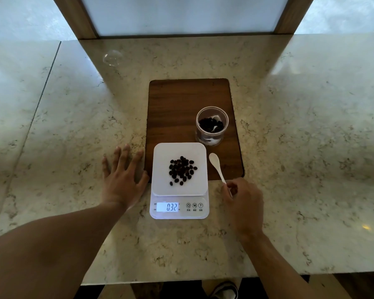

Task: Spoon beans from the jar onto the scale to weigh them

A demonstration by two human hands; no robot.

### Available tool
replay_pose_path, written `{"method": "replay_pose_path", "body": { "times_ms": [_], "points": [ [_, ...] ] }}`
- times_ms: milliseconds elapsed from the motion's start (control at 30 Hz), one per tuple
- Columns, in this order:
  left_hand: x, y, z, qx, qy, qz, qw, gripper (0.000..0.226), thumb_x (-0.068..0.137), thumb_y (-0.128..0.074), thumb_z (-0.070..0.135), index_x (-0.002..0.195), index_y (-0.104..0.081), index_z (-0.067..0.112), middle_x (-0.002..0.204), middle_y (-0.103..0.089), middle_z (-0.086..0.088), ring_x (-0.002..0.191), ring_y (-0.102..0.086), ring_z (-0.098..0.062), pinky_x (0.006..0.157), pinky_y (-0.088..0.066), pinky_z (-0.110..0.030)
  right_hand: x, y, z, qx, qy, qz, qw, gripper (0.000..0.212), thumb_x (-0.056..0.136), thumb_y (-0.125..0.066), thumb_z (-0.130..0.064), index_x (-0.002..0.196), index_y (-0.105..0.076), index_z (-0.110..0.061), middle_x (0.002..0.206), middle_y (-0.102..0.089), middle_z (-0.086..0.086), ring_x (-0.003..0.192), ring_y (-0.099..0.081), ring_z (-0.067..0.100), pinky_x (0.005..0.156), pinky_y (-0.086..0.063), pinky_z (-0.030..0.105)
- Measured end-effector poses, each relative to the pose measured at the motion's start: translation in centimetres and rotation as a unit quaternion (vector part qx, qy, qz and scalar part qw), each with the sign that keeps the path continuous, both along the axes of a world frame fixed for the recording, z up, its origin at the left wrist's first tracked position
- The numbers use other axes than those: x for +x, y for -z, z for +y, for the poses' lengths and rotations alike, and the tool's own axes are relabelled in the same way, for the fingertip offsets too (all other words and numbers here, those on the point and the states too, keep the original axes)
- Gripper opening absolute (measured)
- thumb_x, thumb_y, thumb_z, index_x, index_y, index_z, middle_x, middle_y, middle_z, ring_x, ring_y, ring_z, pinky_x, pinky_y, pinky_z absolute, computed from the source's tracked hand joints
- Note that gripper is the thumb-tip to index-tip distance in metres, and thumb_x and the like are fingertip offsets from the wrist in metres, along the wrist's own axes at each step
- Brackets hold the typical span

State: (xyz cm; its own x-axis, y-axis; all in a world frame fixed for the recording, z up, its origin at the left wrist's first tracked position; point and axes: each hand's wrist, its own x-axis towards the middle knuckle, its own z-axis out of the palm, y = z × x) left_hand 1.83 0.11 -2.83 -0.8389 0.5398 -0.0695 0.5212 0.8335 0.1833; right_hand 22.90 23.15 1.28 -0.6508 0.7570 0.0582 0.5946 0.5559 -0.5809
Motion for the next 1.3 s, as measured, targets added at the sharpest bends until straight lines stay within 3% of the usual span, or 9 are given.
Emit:
{"method": "replay_pose_path", "body": {
  "times_ms": [333, 500, 900, 1100, 1300],
  "points": [
    [-0.1, 0.2, -0.1, 0.012, -0.002, 0.002, 1.0, 0.069, 0.09, -0.028, 0.059, 0.155, -0.019, 0.038, 0.169, -0.01, -0.005, 0.155, 0.005, -0.025, 0.122, 0.003, -0.057, 0.4, -0.2, 0.1, 0.036, 0.023, -0.054, 0.998, 0.019, 0.085, -0.072, -0.024, 0.07, -0.063, -0.014, 0.064, -0.061, 0.001, 0.062, -0.046, 0.021, 0.069, -0.032, 0.032],
    [0.0, 0.1, 0.0, 0.009, -0.002, 0.001, 1.0, 0.069, 0.09, -0.026, 0.059, 0.155, -0.017, 0.038, 0.169, -0.009, -0.005, 0.155, 0.006, -0.024, 0.122, 0.005, -0.056, 0.4, -0.1, 0.2, 0.039, -0.009, -0.079, 0.996, 0.018, 0.085, -0.07, -0.027, 0.074, -0.064, -0.014, 0.068, -0.058, 0.001, 0.064, -0.05, 0.021, 0.071, -0.043, 0.037],
    [0.0, 0.0, 0.1, 0.011, -0.003, -0.001, 1.0, 0.069, 0.09, -0.027, 0.059, 0.155, -0.019, 0.037, 0.169, -0.009, -0.005, 0.155, 0.005, -0.025, 0.122, 0.004, -0.057, -0.1, -0.1, 1.2, 0.034, -0.017, -0.083, 0.996, 0.019, 0.078, -0.071, -0.032, 0.071, -0.061, -0.018, 0.066, -0.055, -0.002, 0.056, -0.049, 0.017, 0.063, -0.044, 0.033],
    [0.0, 0.4, -0.1, 0.01, -0.005, -0.002, 1.0, 0.07, 0.089, -0.029, 0.059, 0.155, -0.02, 0.036, 0.169, -0.009, -0.005, 0.155, 0.004, -0.025, 0.122, 0.005, -0.057, -1.4, 0.0, 1.9, 0.043, -0.011, -0.098, 0.994, 0.024, 0.077, -0.073, -0.038, 0.08, -0.063, -0.017, 0.073, -0.058, 0.001, 0.063, -0.052, 0.019, 0.06, -0.048, 0.033],
    [0.0, 0.2, 0.1, 0.009, -0.006, -0.007, 1.0, 0.071, 0.089, -0.03, 0.06, 0.155, -0.023, 0.034, 0.168, -0.01, -0.006, 0.155, 0.003, -0.026, 0.122, 0.003, -0.059, -2.9, -0.3, 1.7, 0.052, -0.001, -0.122, 0.991, 0.038, 0.076, -0.071, -0.042, 0.098, -0.062, -0.013, 0.09, -0.059, 0.007, 0.081, -0.054, 0.023, 0.068, -0.052, 0.039]
  ]
}}
